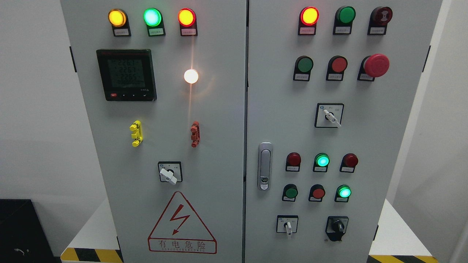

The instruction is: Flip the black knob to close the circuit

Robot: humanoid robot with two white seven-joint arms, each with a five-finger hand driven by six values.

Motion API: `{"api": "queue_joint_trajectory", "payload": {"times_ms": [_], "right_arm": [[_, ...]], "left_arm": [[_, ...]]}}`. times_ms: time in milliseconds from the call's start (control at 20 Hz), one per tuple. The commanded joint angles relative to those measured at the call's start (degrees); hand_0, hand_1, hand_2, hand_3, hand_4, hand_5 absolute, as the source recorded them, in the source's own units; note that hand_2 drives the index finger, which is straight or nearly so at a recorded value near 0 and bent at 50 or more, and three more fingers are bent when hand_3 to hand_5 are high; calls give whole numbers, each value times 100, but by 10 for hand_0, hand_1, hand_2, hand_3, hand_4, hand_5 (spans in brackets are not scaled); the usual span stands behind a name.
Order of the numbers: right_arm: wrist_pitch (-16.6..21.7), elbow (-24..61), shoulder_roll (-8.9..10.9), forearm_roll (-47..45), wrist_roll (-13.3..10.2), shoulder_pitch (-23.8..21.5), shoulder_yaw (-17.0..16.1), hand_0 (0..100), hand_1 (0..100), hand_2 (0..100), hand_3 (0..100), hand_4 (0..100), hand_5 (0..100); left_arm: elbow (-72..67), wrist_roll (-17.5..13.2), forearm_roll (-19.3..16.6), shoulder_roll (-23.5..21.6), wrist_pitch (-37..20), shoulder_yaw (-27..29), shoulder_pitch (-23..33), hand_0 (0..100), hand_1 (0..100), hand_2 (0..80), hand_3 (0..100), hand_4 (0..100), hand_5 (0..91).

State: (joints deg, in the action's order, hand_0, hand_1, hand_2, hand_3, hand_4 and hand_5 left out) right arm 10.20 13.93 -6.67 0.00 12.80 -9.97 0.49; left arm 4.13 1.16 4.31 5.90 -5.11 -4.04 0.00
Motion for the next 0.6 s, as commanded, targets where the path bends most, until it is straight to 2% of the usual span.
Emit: {"api": "queue_joint_trajectory", "payload": {"times_ms": [0,350,550], "right_arm": [[0,-74,-1,88,12,4,-137,0,0,0,0,0,0],[-9,13,-1,185,-5,13,-85,0,0,0,0,0,0],[-184,478,-10,605,-180,4,-76,0,17,0,0,0,0]], "left_arm": [[0,-2,0,-1,2,0,35,120,556,0,0,0,0],[0,-2,9,-1,2,0,35,120,556,0,0,0,0],[0,-2,0,-1,2,0,35,120,556,0,0,0,0]]}}
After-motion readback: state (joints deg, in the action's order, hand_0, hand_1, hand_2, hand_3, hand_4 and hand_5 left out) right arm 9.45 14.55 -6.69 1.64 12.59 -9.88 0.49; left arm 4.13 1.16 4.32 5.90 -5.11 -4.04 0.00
